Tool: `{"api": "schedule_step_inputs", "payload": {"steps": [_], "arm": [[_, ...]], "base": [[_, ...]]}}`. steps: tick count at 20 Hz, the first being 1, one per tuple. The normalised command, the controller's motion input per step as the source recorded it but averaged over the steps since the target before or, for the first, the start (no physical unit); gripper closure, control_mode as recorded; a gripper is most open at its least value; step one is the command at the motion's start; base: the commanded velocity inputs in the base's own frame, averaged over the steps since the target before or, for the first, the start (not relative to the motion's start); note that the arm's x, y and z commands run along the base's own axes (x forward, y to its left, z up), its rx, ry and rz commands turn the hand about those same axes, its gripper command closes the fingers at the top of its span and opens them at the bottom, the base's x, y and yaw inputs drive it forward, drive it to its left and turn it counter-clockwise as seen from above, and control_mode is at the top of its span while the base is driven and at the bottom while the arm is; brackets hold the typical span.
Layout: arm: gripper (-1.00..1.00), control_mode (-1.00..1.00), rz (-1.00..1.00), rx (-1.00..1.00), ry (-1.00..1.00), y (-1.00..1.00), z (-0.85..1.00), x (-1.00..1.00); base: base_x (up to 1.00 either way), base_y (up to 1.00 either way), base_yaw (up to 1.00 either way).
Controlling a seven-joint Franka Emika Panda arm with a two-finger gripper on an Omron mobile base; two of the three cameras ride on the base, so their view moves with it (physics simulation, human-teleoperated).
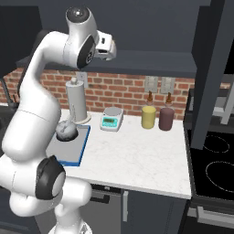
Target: Pick the kettle from the counter and place it on the tray. Then pick the mug from the cabinet and place it on the tray. Then close the cabinet doors.
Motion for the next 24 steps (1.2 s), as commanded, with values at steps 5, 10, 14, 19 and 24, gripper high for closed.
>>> {"api": "schedule_step_inputs", "payload": {"steps": [5,10,14,19,24], "arm": [[-1.00,-1.00,0.00,0.02,0.00,0.00,-0.04,0.44],[-1.00,-1.00,0.00,0.03,0.00,0.00,-0.06,0.45],[-1.00,-1.00,0.00,0.02,0.00,0.00,-0.09,0.42],[-1.00,-1.00,0.00,0.01,0.00,0.00,-0.10,0.35],[-1.00,-1.00,0.00,0.01,0.00,0.00,-0.07,0.33]], "base": [[0.00,0.00,0.00],[0.00,0.00,0.00],[0.00,0.00,0.00],[0.00,0.00,0.00],[0.00,0.00,0.00]]}}
